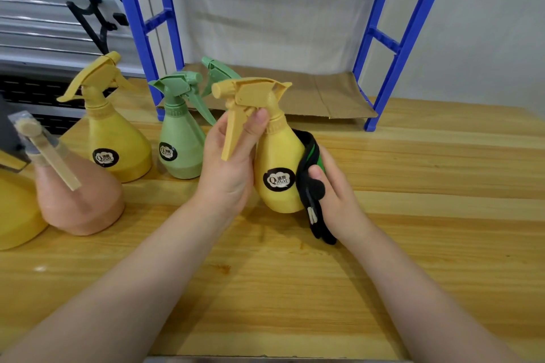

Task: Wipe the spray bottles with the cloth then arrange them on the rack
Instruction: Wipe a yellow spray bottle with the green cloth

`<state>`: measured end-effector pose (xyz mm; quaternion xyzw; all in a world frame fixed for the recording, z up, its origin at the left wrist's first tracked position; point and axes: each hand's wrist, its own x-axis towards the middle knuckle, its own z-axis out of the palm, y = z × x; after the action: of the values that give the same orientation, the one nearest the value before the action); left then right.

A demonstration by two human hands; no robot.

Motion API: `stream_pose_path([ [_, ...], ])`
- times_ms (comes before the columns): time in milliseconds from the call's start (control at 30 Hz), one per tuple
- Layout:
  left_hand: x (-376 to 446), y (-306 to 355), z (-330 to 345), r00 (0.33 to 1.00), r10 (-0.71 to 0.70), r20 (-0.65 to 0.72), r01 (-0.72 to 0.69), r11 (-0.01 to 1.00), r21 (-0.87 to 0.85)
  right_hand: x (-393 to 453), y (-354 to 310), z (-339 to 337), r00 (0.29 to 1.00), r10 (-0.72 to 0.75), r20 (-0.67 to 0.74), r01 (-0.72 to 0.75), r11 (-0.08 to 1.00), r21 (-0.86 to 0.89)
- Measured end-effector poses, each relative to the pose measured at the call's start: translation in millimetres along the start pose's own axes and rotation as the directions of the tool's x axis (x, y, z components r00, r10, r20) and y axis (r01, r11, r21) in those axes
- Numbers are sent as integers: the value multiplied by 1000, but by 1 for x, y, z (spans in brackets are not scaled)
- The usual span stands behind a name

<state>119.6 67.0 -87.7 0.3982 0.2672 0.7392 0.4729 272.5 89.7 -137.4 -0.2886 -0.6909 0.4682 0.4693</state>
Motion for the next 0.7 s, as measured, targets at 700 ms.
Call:
stream_pose_path([
  [700, -8, -13, -1, 954, -119, 276, 53, 970, 239, 2, -14, -2, 995, -103, 14, 103, 972, -212],
])
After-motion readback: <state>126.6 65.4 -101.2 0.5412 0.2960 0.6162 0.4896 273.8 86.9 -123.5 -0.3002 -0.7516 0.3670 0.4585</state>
